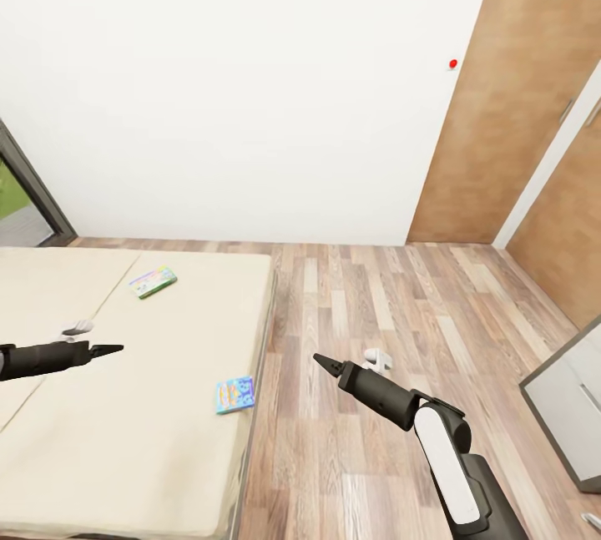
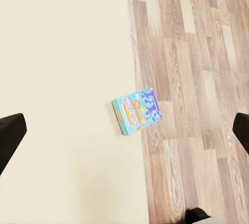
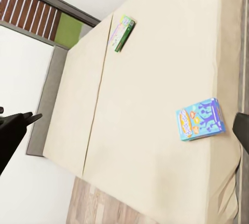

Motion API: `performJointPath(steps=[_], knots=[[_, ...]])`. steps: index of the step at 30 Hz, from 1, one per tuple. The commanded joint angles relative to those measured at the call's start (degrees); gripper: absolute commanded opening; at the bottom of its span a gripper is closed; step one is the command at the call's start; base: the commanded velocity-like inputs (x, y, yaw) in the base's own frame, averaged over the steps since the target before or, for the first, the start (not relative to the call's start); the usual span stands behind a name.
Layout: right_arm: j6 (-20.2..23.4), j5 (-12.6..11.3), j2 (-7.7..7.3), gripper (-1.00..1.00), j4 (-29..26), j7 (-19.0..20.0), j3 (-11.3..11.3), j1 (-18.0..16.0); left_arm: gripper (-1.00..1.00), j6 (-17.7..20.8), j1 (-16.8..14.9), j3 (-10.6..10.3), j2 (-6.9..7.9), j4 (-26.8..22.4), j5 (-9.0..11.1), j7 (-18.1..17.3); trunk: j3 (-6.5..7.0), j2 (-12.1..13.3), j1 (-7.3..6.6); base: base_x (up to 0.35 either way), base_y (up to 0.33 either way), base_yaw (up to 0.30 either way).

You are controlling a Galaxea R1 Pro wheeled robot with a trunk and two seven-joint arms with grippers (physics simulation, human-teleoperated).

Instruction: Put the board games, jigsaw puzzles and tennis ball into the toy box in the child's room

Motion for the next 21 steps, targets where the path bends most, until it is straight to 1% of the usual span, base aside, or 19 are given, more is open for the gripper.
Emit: performJointPath(steps=[1,8,13,21], knots=[[0.27,0.12,0.03,1.0,-0.03,0.18,-0.08,-0.04,1.0,0.54,-0.05,0.47,0.0,-0.03,-0.45,-0.2,-0.01,-0.11,0.04,0.0,0.0,0.067],[0.28,0.14,-0.02,1.0,-0.09,0.18,-0.1,-0.04,1.0,0.54,-0.05,0.47,-0.16,-0.03,-0.46,-0.19,0.65,-0.11,0.04,0.0,0.0,0.074],[0.27,0.14,-0.05,1.0,-0.1,0.18,-0.1,-0.04,1.0,0.54,0.03,0.47,-1.13,-0.03,-0.42,-0.05,1.13,-0.11,0.04,0.0,0.0,0.098],[0.35,0.1,-0.04,1.0,-0.07,0.18,-0.11,-0.04,1.0,0.58,0.94,0.47,-1.52,-0.19,-0.41,-0.02,1.66,-0.11,0.04,0.0,0.0,0.134]])
